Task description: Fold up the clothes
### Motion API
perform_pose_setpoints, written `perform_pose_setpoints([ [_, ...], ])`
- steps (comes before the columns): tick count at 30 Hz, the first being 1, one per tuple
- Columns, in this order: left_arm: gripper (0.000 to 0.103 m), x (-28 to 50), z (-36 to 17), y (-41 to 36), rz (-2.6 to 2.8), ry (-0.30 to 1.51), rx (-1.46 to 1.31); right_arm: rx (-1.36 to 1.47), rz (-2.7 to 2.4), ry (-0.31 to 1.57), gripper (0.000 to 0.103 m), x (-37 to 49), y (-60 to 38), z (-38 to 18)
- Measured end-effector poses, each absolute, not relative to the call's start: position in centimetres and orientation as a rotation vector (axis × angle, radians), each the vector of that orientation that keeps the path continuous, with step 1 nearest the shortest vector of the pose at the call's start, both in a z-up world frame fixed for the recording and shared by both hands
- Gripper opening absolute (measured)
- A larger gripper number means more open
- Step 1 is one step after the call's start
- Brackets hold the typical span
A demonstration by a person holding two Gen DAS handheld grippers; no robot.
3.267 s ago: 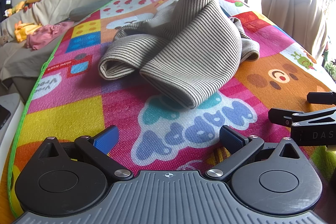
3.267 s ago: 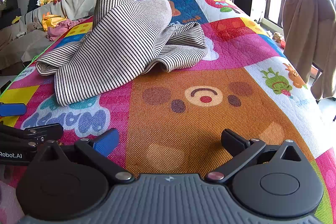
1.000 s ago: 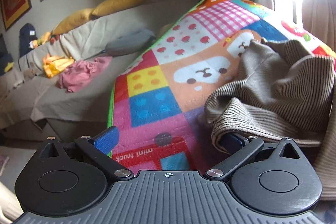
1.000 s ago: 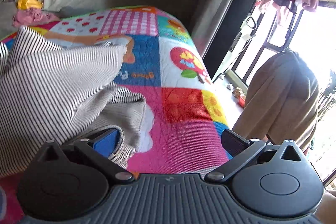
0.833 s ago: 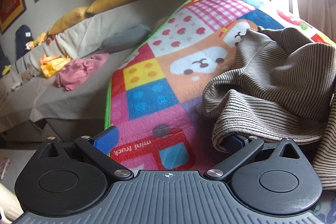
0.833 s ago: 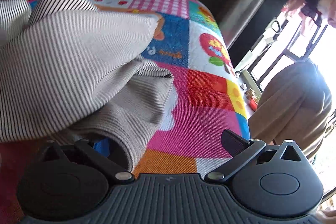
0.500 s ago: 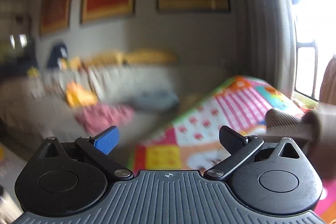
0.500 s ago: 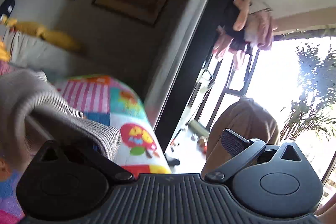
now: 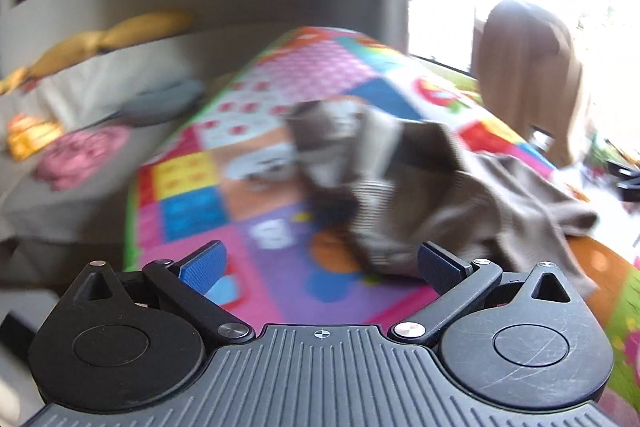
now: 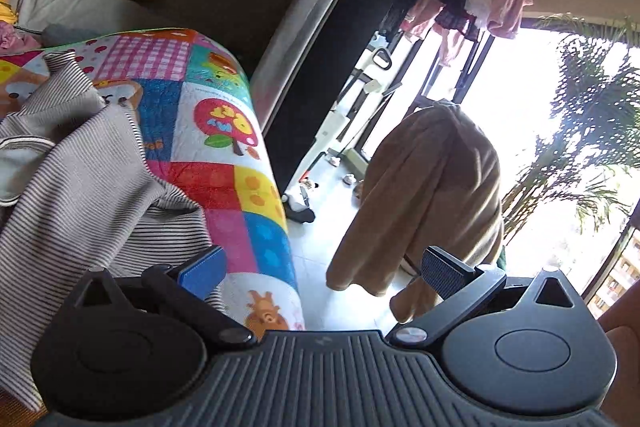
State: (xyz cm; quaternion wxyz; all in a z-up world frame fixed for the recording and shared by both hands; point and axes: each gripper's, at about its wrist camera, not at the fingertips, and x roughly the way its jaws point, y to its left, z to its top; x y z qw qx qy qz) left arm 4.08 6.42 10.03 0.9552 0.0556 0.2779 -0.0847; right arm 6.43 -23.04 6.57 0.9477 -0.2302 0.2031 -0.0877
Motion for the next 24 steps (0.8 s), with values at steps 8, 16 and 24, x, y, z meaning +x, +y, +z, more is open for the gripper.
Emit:
perform_pose_setpoints([
  [8, 0.103, 8.7, 7.5, -1.5, -0.305, 0.625, 0.179, -0.443, 0.036, 0.526, 0.103, 6.0, -21.2, 4.5],
  [16, 0.103, 7.4, 6.1, -3.3, -0.395, 0.657, 0.312, -0.535, 0.41, 0.558, 0.103, 1.8, -18.0, 4.0],
  [24, 0.103, 8.9, 8.5, -0.3, -0.269, 0.645, 0.206, -0.528, -0.062, 0.286, 0.103, 4.9, -20.1, 8.7],
])
